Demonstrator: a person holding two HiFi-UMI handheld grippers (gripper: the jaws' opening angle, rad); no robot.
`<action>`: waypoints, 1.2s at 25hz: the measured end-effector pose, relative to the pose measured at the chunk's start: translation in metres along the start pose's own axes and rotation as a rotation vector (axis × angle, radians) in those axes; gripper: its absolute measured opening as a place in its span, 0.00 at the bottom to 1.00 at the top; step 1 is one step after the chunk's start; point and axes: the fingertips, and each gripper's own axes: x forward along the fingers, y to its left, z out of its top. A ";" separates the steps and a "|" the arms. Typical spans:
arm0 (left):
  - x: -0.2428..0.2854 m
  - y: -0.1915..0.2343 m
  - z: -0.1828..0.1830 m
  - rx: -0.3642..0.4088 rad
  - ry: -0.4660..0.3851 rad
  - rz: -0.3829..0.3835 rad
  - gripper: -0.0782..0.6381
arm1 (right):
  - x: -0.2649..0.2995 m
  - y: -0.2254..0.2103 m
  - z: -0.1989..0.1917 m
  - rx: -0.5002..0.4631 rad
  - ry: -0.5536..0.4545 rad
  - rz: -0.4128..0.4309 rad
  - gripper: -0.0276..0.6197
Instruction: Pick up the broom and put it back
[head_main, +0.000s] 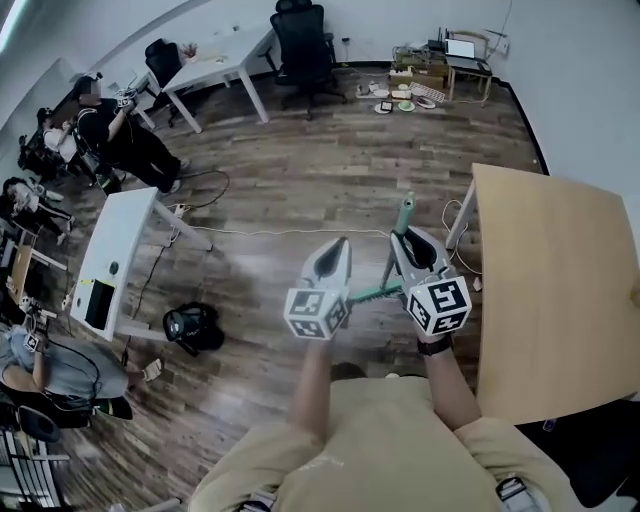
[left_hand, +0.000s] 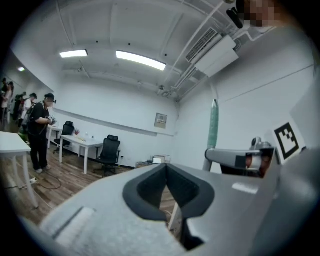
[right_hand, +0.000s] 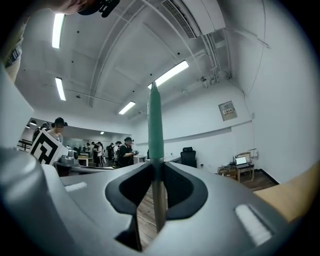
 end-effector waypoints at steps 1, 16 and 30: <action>0.020 0.004 -0.005 -0.006 0.010 -0.018 0.11 | 0.008 -0.019 -0.007 0.007 0.013 -0.028 0.16; 0.269 0.085 0.016 0.023 0.148 -0.512 0.11 | 0.149 -0.179 -0.015 0.038 0.058 -0.570 0.16; 0.447 0.103 -0.061 0.040 0.333 -0.696 0.11 | 0.230 -0.317 -0.147 0.244 0.154 -0.839 0.17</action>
